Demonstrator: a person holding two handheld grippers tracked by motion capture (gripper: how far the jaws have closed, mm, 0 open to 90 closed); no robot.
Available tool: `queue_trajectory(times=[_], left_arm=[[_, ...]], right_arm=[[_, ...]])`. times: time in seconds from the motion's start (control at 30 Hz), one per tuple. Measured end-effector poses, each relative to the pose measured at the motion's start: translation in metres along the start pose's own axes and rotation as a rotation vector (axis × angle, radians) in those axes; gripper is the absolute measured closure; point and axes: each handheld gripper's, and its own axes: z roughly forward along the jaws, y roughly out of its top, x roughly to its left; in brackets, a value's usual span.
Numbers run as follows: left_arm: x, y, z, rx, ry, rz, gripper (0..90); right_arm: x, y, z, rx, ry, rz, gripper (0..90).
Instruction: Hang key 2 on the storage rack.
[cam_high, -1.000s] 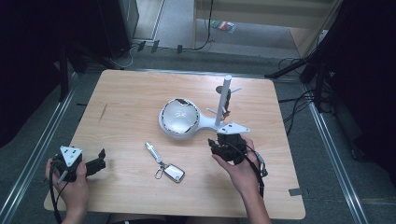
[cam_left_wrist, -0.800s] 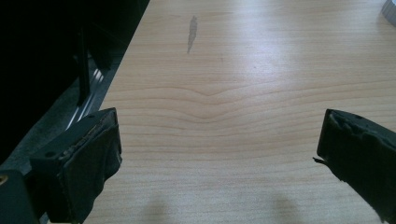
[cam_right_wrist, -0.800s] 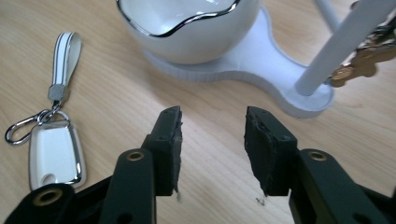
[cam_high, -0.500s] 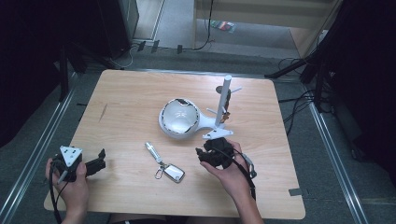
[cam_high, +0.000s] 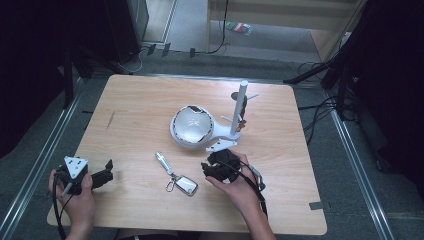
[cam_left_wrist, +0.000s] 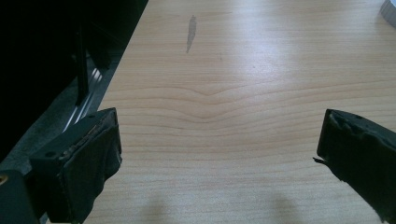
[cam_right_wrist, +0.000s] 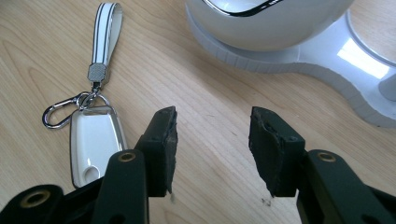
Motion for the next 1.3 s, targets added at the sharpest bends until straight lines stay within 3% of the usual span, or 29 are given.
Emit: queue_trajectory(times=[1.3], left_arm=[[0.001,0.0,0.0,0.001,-0.009,-0.005,0.0]], right_arm=[[0.033,0.013,0.027,0.08,0.092,-0.055,54.2]])
